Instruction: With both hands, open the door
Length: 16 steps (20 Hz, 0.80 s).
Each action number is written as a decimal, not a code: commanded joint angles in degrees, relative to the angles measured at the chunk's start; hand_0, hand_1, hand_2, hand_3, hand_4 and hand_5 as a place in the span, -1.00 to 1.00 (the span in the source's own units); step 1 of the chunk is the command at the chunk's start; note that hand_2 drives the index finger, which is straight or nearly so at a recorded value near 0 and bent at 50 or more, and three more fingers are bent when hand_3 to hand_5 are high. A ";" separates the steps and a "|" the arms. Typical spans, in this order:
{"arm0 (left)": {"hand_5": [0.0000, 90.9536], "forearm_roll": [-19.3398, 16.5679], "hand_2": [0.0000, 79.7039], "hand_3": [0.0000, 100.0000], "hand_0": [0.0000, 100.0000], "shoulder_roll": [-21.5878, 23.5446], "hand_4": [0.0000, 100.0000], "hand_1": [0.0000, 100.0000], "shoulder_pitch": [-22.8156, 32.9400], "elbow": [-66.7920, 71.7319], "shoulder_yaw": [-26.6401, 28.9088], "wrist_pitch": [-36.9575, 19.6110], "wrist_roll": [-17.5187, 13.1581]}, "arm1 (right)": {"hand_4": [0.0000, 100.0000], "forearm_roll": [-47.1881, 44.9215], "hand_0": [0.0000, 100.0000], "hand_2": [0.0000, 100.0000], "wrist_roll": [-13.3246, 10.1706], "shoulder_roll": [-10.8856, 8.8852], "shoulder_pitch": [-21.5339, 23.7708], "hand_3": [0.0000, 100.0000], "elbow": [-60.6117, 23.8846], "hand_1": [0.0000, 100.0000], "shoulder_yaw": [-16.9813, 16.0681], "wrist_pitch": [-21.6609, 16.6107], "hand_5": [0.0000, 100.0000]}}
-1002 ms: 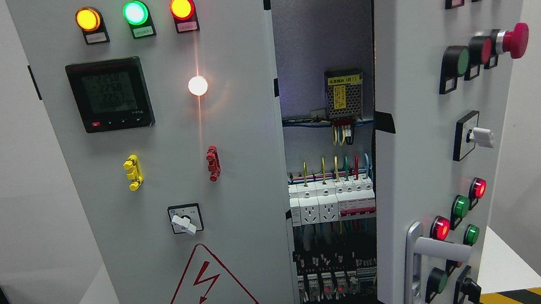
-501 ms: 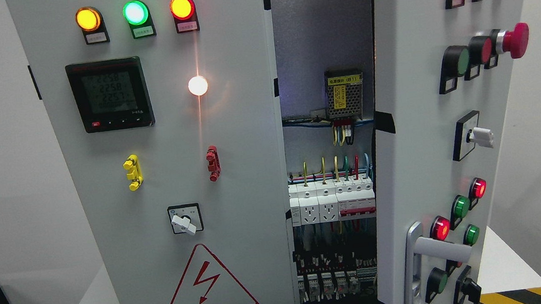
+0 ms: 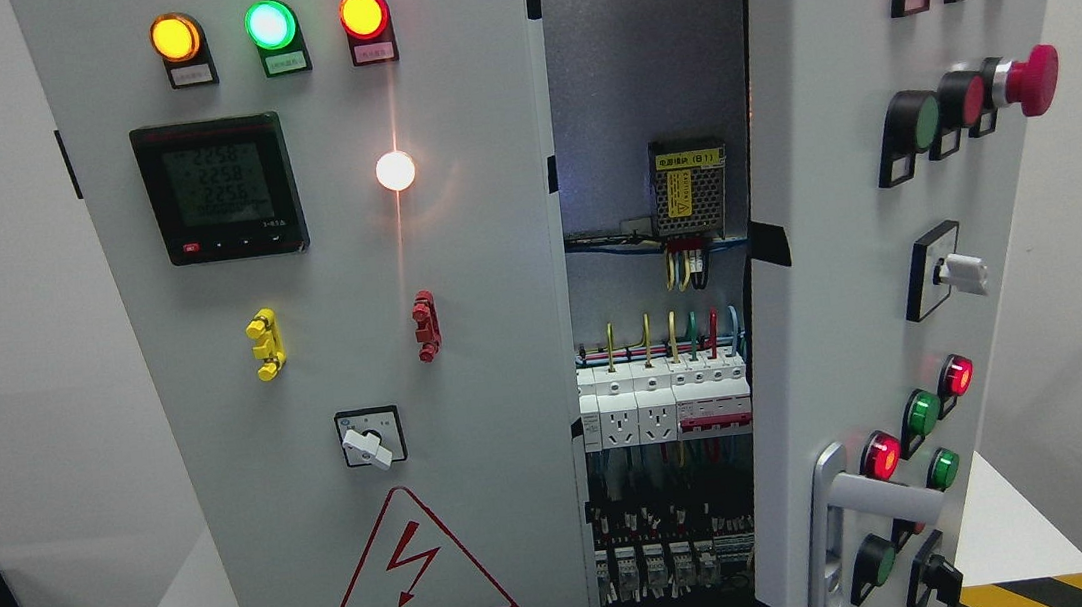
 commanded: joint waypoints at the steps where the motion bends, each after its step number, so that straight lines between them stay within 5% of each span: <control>1: -1.00 7.84 -1.00 -1.00 -1.00 1.73 -1.00 -1.00 -9.27 -3.86 -5.57 0.10 0.02 | -1.00 0.00 -0.62 -1.00 -0.03 0.00 0.00 -1.00 -0.02 -1.00 0.88 0.01 -1.00; 16: -1.00 24.55 -1.00 -1.00 -1.00 8.06 -1.00 -1.00 -25.79 -6.15 -7.06 0.19 0.02 | -1.00 0.00 -0.62 -1.00 -0.03 0.00 0.00 -1.00 -0.02 -1.00 0.88 0.01 -1.00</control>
